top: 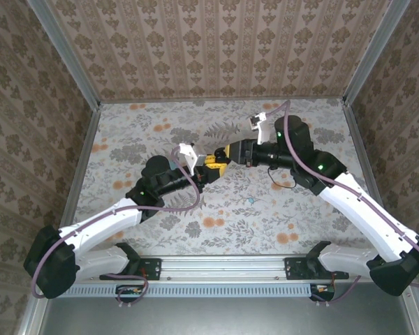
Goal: Insert the wireless bluetooth earbuds into the charging case
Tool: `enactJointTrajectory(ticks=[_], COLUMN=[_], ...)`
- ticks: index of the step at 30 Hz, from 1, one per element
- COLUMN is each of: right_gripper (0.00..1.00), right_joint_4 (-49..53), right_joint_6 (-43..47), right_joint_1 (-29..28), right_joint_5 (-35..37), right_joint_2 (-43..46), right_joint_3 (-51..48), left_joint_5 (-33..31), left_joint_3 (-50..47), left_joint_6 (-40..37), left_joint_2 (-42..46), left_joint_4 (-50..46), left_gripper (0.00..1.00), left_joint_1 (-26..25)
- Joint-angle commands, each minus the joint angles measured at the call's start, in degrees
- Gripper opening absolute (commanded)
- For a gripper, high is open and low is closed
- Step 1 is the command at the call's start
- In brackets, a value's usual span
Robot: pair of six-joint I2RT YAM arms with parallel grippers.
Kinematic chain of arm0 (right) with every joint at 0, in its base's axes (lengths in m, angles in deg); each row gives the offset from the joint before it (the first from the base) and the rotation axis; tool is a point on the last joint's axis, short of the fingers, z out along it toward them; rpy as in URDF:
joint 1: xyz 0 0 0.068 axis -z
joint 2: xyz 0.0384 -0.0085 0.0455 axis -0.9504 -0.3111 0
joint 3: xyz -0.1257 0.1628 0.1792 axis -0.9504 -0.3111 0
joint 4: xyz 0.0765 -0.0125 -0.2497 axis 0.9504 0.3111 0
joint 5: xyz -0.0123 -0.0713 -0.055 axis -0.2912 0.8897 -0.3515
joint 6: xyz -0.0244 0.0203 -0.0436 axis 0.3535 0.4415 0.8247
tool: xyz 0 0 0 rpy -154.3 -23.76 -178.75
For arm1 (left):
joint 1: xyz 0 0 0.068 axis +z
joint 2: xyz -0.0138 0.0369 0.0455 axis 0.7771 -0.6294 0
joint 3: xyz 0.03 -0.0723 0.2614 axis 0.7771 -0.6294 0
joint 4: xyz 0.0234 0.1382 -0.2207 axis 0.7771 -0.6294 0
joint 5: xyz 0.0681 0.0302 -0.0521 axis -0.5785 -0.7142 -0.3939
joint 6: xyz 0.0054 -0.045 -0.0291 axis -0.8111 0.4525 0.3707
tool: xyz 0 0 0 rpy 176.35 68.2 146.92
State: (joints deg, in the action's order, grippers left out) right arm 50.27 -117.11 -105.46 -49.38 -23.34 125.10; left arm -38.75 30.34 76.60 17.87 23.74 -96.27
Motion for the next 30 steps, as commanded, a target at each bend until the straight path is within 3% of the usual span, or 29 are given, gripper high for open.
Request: enactJointTrajectory(ticks=[1,5,10,20,30], right_gripper=[0.44,0.51,0.49,0.33,0.24], right_joint_4=[4.1,3.2,-0.7,-8.8,-9.2], right_joint_6=[1.8,0.7,-2.8,-9.4,-9.1], right_joint_1=[2.2,5.0,7.6,7.5,5.4], right_joint_5=[-0.4,-5.1,-12.1,-20.6,-22.5], right_joint_2=[0.8,0.6,-0.1,-2.8,-2.1], right_joint_3=[1.7,0.5,-2.4,-7.0,-8.2], left_joint_5=[6.7,13.8,17.7,18.2,15.2], left_joint_3=[3.0,3.5,3.6,4.8,5.1], left_joint_6=[-2.1,-2.1,-1.6,-1.0,0.8], left_joint_2=[1.5,1.3,0.7,-1.8,-3.3], left_joint_4=[-1.9,-0.9,1.5,2.4,2.8], left_gripper=[0.0,0.0,0.0,0.0,0.0], left_joint_1=[0.8,1.2,1.2,1.3,2.7])
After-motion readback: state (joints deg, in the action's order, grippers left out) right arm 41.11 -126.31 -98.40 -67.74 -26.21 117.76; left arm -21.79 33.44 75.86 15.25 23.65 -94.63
